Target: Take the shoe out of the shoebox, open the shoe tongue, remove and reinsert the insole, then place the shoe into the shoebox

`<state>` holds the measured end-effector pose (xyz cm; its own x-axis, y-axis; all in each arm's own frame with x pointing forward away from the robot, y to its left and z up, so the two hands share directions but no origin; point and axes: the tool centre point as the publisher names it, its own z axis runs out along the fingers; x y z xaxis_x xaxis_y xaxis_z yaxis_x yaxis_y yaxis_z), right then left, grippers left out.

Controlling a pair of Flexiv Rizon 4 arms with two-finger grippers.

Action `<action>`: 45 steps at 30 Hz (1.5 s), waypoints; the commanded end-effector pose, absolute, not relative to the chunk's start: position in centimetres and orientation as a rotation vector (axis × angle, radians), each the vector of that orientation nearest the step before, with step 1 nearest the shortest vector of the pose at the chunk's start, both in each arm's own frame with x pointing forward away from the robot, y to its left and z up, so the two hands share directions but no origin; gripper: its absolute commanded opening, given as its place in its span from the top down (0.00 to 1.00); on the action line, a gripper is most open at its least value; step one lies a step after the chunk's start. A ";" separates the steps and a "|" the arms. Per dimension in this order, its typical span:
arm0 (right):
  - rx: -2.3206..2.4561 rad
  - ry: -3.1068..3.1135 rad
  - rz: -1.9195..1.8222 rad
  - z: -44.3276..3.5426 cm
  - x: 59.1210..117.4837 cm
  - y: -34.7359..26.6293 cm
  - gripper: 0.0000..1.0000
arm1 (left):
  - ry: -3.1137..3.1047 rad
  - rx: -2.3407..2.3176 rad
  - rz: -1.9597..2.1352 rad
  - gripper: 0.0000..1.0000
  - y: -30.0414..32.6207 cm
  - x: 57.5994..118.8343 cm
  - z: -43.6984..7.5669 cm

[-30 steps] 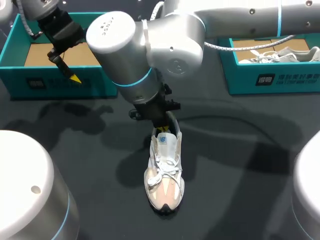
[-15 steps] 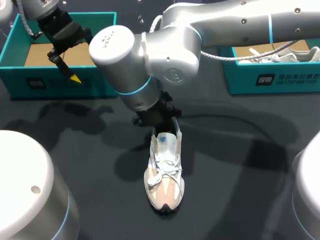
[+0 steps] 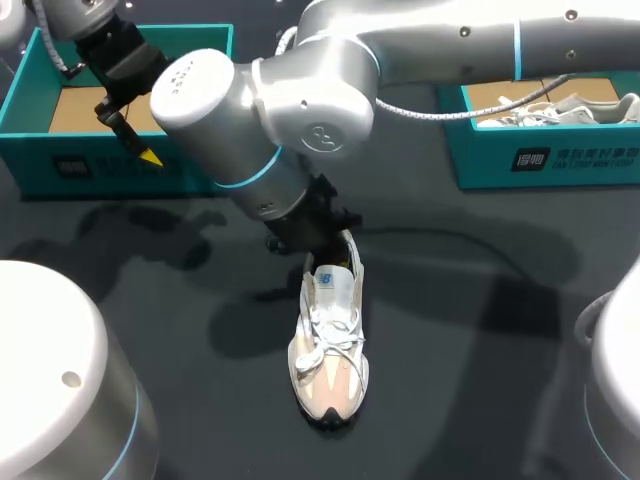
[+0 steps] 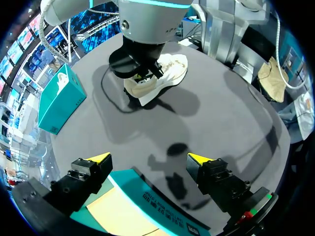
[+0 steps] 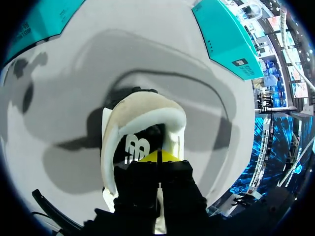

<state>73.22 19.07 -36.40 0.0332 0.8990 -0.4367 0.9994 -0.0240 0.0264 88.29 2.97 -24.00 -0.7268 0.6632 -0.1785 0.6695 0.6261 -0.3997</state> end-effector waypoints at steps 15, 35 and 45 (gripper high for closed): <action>2.241 1.735 -0.305 -38.4 73.8 21.0 1.00 | 2.822 1.157 -0.699 0.00 3.0 88.3 -23.9; 2.301 2.015 -0.185 -38.3 74.4 20.0 1.00 | 2.822 1.157 -0.699 0.00 3.0 88.3 -23.9; 2.216 2.188 -0.164 -40.4 75.0 23.3 1.00 | 2.822 1.157 -0.699 0.00 3.0 88.3 -23.9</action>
<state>74.67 22.38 -39.40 0.0195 0.9963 -0.0832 0.9987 -0.0232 -0.0446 88.29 2.98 -23.99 -0.7268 0.6632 -0.1784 0.6695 0.6261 -0.3997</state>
